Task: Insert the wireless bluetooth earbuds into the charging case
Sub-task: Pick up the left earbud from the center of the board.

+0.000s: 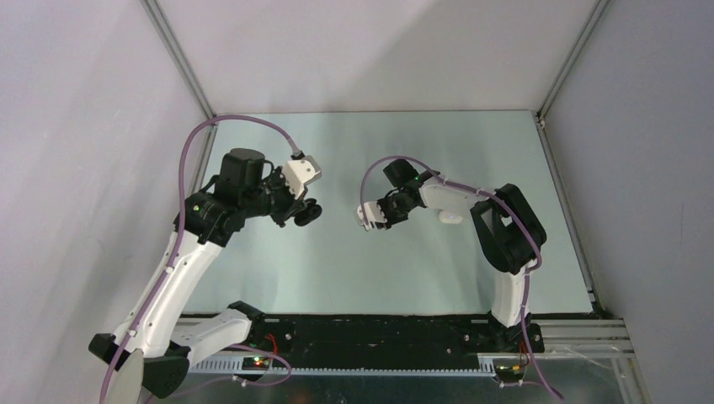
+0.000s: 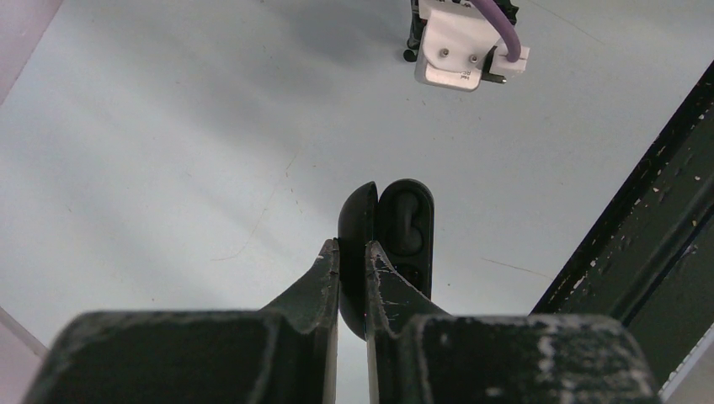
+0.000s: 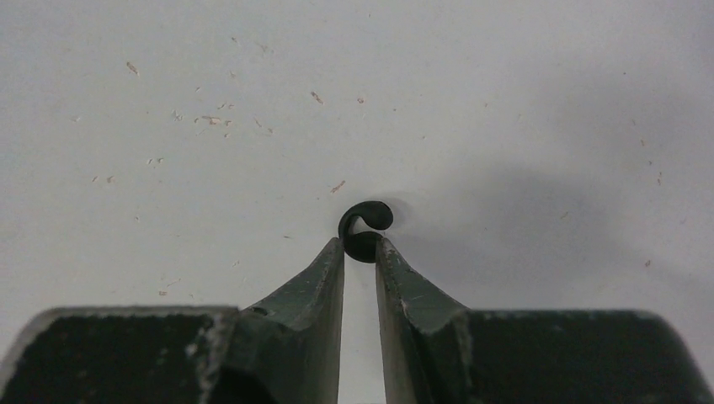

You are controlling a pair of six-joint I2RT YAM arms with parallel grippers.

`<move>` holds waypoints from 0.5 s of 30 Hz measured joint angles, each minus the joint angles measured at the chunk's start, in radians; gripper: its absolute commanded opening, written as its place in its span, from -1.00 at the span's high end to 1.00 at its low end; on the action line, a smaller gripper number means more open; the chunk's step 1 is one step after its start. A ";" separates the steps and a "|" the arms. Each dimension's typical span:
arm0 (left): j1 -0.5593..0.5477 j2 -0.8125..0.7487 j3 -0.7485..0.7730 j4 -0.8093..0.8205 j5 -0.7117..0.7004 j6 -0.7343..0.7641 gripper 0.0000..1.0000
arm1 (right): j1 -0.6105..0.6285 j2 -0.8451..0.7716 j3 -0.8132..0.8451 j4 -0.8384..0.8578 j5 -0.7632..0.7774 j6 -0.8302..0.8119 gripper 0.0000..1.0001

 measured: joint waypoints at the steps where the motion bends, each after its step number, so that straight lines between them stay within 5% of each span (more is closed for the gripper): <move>1: 0.001 0.000 0.000 0.000 0.000 0.000 1.00 | -0.001 -0.001 0.001 -0.006 0.000 -0.003 0.60; 15: 0.004 0.003 0.000 0.000 0.005 -0.006 1.00 | 0.011 -0.002 0.006 -0.018 0.001 0.011 0.42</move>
